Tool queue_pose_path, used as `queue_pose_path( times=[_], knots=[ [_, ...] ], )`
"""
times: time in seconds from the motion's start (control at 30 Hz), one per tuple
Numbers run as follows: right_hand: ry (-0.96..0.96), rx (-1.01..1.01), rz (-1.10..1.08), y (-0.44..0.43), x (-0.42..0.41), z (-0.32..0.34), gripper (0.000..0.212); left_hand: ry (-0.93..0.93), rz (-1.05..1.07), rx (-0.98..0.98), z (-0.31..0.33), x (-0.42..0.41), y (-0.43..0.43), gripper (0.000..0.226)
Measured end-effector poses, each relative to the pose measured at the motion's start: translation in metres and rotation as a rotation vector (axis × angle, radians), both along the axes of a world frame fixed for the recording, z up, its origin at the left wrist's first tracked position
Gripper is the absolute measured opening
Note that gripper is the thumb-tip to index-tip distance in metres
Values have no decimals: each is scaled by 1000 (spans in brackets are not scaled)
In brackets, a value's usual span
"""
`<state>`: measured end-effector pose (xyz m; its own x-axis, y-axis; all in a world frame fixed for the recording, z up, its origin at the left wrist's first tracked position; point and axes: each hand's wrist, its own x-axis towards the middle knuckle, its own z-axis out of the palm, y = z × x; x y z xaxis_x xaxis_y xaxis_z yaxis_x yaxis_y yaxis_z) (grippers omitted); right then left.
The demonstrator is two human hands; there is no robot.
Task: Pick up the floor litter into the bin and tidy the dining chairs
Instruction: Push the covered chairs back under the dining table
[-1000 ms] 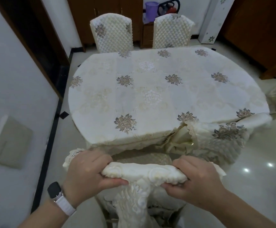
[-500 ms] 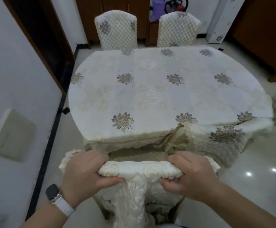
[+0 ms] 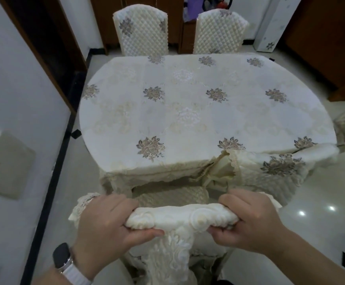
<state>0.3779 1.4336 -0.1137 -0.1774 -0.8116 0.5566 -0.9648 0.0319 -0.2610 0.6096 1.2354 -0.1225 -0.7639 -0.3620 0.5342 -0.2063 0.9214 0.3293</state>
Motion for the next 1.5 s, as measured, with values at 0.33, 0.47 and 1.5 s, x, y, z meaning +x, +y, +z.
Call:
queue_pose_path(
  times=[0.33,0.47,1.5],
  knots=[
    [-3,65,90,1,-17,-3,40,-50,43,-43,10,-11,6,68],
    [-201,94,256,10,-30,0,41,-137,9,-157,27,-44,39,64],
    [-11,587,-315,94,-299,-86,51,-1257,-436,348,30,-295,155,55]
  ],
)
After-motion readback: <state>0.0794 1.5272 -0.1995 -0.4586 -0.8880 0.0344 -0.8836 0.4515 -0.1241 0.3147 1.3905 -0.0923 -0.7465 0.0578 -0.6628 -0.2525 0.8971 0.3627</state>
